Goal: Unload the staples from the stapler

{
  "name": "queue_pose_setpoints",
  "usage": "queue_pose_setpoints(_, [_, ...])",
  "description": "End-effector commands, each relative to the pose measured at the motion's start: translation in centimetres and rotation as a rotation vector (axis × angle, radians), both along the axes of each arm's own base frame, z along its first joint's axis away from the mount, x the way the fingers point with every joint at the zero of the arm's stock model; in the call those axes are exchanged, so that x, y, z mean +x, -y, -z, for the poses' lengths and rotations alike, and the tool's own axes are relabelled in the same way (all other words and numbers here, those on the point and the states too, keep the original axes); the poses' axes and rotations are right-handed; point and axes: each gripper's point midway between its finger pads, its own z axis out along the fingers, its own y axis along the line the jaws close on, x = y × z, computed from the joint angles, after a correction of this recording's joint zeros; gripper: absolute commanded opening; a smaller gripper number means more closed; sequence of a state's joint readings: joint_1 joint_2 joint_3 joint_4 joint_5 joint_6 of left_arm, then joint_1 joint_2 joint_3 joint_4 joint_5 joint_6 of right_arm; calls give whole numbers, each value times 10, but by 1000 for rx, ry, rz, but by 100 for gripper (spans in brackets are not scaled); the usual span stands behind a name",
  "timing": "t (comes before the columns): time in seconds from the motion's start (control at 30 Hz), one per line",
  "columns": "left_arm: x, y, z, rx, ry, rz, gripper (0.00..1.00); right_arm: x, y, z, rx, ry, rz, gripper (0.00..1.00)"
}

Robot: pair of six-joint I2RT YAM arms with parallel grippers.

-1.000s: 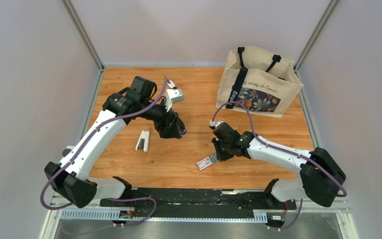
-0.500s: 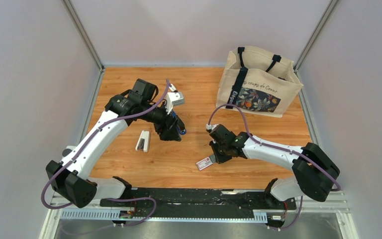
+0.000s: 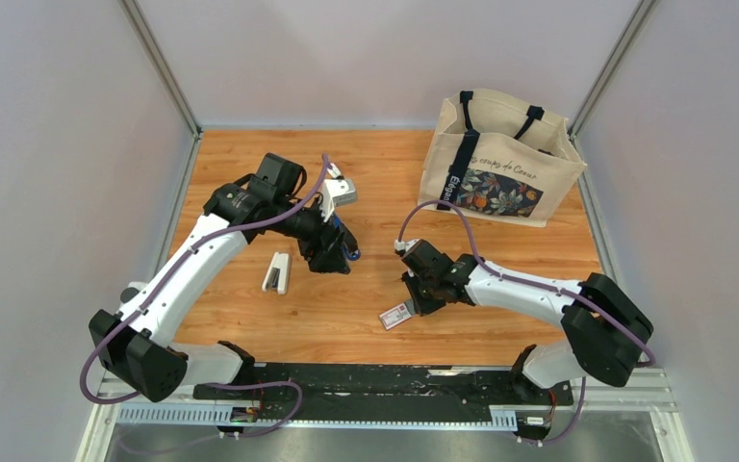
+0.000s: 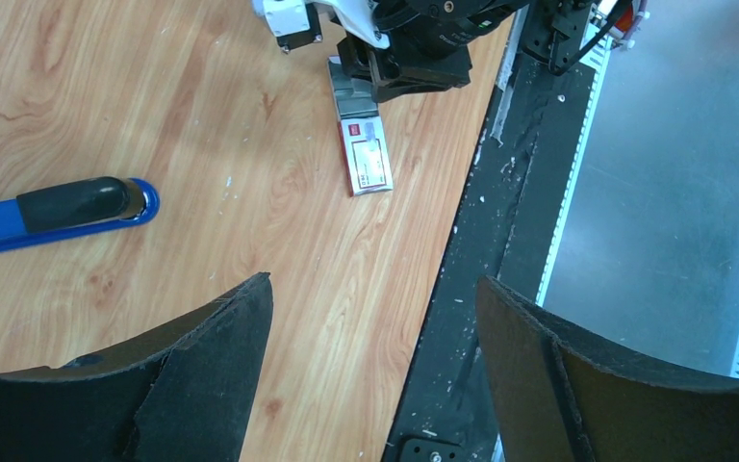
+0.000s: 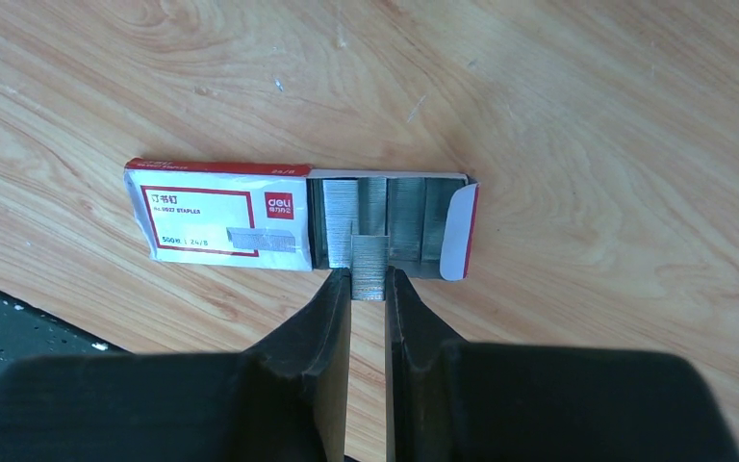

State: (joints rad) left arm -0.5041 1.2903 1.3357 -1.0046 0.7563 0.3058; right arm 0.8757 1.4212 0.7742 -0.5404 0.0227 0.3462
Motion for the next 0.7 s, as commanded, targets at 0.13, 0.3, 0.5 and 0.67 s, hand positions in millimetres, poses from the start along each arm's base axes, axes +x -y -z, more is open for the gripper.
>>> queue_pose_setpoints(0.13, [-1, -1, -10, -32, 66, 27, 85, 12, -12, -9, 19, 46, -20, 1])
queue_pose_setpoints(0.3, [-2, -1, -11, -32, 69, 29, 85, 12, -11, -8, 16, 46, -21, 3])
queue_pose_setpoints(0.5, [-3, -2, -11, -31, 69, 30, 86, 12, -12, -9, 21, 46, -21, 12])
queue_pose_setpoints(0.67, [-5, -2, -12, -32, 73, 33, 86, 12, -12, -9, 21, 46, -21, 17])
